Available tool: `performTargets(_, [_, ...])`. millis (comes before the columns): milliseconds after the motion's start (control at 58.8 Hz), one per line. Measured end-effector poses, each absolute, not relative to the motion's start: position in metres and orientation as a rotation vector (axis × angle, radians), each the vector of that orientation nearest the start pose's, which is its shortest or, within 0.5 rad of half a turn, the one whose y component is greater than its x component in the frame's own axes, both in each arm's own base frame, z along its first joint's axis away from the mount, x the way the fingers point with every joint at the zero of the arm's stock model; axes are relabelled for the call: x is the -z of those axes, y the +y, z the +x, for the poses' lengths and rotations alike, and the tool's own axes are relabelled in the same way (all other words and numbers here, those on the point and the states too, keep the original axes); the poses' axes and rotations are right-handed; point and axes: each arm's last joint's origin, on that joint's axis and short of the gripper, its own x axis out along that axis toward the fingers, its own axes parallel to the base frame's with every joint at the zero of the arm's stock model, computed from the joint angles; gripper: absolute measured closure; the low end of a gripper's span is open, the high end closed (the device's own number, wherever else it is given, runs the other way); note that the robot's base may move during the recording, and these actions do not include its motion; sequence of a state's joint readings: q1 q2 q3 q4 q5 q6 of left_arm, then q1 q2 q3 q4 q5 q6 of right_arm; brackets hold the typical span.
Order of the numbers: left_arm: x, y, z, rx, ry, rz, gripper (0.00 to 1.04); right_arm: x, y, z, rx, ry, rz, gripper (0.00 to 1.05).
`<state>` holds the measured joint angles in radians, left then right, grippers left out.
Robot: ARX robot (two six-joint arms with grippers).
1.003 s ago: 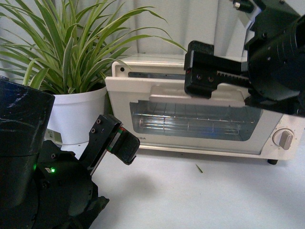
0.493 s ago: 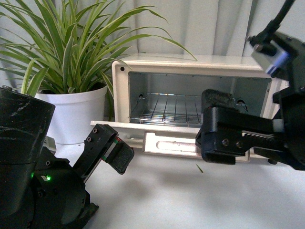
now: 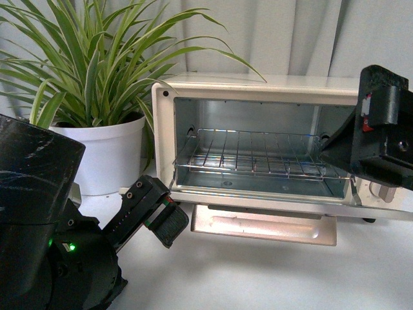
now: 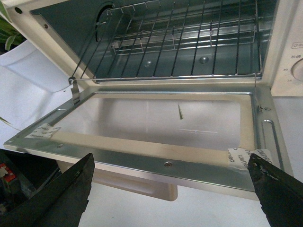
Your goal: Open oven
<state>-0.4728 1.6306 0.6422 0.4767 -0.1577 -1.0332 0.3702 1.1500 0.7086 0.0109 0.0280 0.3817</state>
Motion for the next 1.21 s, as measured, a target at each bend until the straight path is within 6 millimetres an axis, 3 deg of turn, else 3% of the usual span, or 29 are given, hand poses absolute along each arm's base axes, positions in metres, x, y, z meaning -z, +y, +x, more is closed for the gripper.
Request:
performTargets(442, [-0.151, -0.142, 0.268, -0.012, 0.544, -0.506, 0.07, -0.245, 0.078, 0.231, -0.23, 0.494, 0.299, 0.09])
performTargets(782, [-0.151, -0.151, 0.264, -0.025, 0.481, -0.126, 0.07, -0.234, 0.074, 0.229, -0.226, 0.515, 0.304, 0.09])
performTargets(1207, [-0.148, -0.156, 0.262, 0.027, 0.476, 0.091, 0.07, -0.222, 0.072, 0.225, -0.231, 0.538, 0.303, 0.09])
